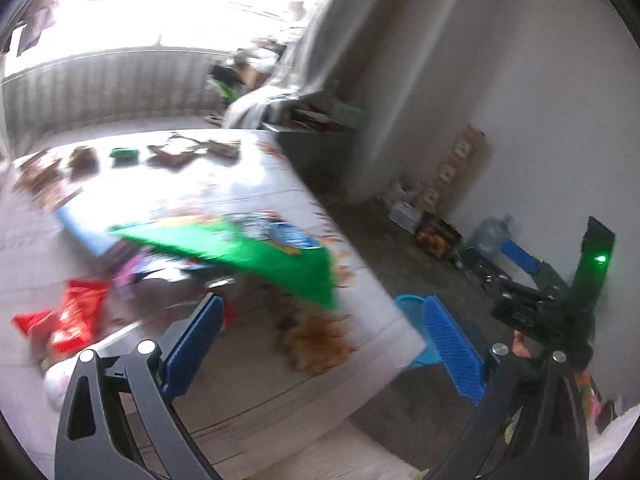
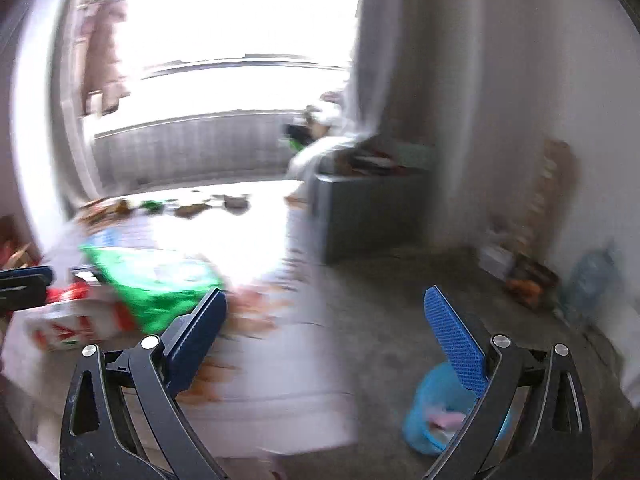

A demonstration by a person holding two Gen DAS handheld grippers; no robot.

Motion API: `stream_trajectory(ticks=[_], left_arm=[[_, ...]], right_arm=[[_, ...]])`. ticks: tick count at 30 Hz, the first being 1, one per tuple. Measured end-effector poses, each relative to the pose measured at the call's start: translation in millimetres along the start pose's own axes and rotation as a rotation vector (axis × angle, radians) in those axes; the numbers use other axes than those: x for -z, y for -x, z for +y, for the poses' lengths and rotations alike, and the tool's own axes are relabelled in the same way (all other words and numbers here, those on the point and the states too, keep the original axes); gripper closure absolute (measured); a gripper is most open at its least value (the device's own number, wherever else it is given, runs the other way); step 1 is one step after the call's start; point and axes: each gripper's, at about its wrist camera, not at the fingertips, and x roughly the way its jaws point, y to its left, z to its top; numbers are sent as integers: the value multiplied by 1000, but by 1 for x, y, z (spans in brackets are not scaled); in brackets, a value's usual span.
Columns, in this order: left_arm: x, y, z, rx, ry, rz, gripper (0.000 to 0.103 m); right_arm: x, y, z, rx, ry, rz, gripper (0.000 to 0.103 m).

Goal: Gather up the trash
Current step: 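Move both open tools back over the table, then grasp the blue tablets box with the left tool while the right tool reaches the green chip bag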

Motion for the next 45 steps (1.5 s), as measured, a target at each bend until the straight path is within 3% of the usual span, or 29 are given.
stream_trajectory(ticks=[5,9,16,19,21,26,28,34,45], left_arm=[[10,16,47,-50,99,-34,6],[7,21,77,-71,160,-47,6],[-23,24,132,-87,278,-68,6],[-48,8,165,-162,345,4,6],[-66,-13,188,-208,394,94,6],[-88,-76,239,-208,522,268,6],[-93,-99,258,-248,581,327,6],[-109,-139,269,-390,510,372,6],[-114,-184,252,-514,303,436,6]], right_arm=[[-18,-15,54,-154,131,37,8],[-22,-21,93,-217,212,52,8],[-39,-29,127,-273,185,91,11],[-45,-34,127,-282,160,99,11],[-47,-38,126,-282,154,105,11],[-47,-44,121,-287,112,123,11],[-46,-45,115,-286,95,128,11],[-38,-50,103,-286,80,161,11],[-31,-60,101,-293,95,185,15]])
